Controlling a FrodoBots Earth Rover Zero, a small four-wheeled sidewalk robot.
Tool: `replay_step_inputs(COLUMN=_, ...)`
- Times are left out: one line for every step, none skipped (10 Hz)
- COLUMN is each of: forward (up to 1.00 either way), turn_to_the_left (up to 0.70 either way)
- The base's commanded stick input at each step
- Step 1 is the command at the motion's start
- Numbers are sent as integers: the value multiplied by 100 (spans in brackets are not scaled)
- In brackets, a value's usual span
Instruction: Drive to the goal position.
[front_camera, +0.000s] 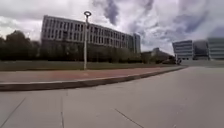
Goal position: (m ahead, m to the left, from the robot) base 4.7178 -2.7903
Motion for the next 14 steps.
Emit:
replay_step_inputs(forward=100, turn_to_the_left=-40)
replay_step_inputs(forward=100, turn_to_the_left=-40)
replay_step_inputs(forward=100, turn_to_the_left=-40)
replay_step_inputs(forward=100, turn_to_the_left=-40)
replay_step_inputs(forward=100, turn_to_the_left=-40)
replay_step_inputs(forward=100, turn_to_the_left=-22)
replay_step_inputs(forward=100, turn_to_the_left=-2)
replay_step_inputs(forward=100, turn_to_the_left=0)
replay_step_inputs(forward=100, turn_to_the_left=0)
replay_step_inputs(forward=100, turn_to_the_left=0)
replay_step_inputs(forward=100, turn_to_the_left=-15)
replay_step_inputs(forward=100, turn_to_the_left=-40)
replay_step_inputs(forward=100, turn_to_the_left=-40)
replay_step_inputs(forward=100, turn_to_the_left=-40)
